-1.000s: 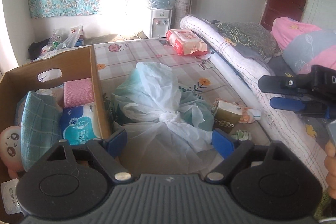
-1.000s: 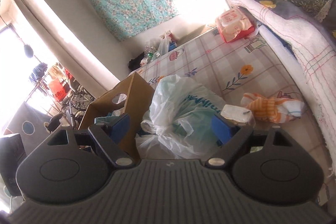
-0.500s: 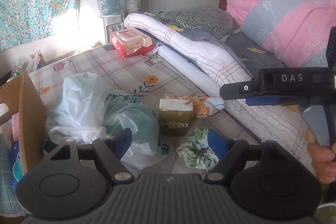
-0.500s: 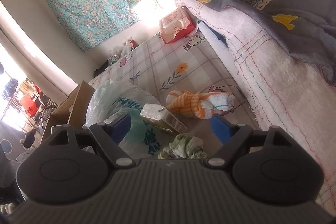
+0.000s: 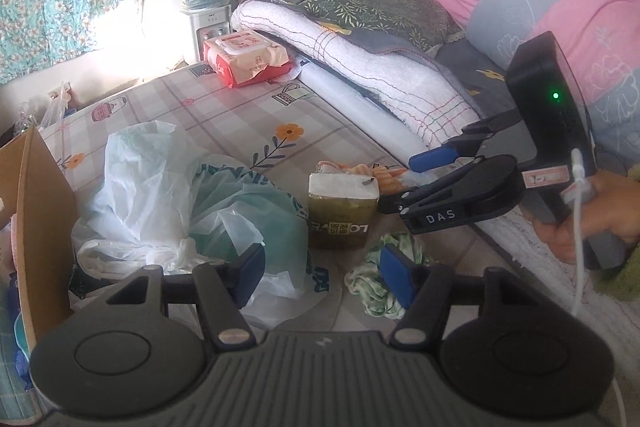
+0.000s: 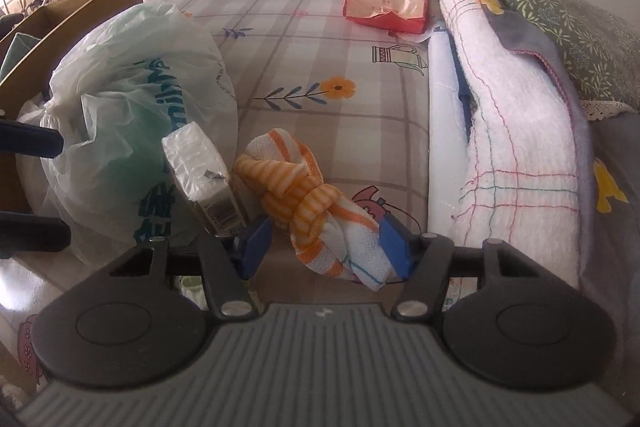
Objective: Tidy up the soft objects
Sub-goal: 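Move the right gripper back to the orange-striped cloth on the bed, then grasp the orange-striped cloth with the right gripper and lift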
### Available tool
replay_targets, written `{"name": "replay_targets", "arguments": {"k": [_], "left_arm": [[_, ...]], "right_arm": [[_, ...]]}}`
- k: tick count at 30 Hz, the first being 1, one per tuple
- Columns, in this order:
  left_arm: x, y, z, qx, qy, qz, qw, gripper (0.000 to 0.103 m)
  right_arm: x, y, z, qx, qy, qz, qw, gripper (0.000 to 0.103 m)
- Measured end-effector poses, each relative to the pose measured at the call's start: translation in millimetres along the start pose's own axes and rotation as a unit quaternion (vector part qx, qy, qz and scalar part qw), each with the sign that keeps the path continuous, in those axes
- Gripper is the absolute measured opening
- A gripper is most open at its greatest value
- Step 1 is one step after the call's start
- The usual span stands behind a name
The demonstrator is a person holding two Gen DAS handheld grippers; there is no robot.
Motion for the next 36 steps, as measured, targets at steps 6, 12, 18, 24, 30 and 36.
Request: {"name": "replay_targets", "arguments": {"k": [6,12,18,24,30,36], "left_arm": [[-4,1,-1,-0.010,-0.001,0.008,0.9999,0.065],[-8,-4,-10,-0.025,0.004,0.002,0.9997,0.065],[-16,-5,-27,-0.046,0.021,0.008,0.9987,0.065],[-25,-2,-48,-0.070,0.040,0.021,0.9965,0.065],[-33,3,-66,-0.096,0.053,0.038,0.9933,0.061],[-38,14,-78,-0.125,0.065,0.061,0.9881,0.060]], "right_arm": [[3,7,2,-0.037,0.021,0.010,0.999,0.044],[-21,-10,-22,-0.009,0.140,0.017,0.990,0.041],[-65,-34,-43,0.051,0.262,0.017,0.964,0.038],[-103,-51,-37,0.085,0.321,0.016,0.943,0.038],[-124,-56,-30,0.154,0.377,0.024,0.913,0.040],[-133,-48,-13,0.241,0.400,0.035,0.883,0.040]]}}
Point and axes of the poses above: each gripper's, at about its wrist camera, not at the fingertips, and y roughly the way its jaws point, z to its left, x to its top, the point moved 4 cm from there along y, roughly the way its jaws point, and after that the axes turned 8 degrees about z, right-handed, at the moved point
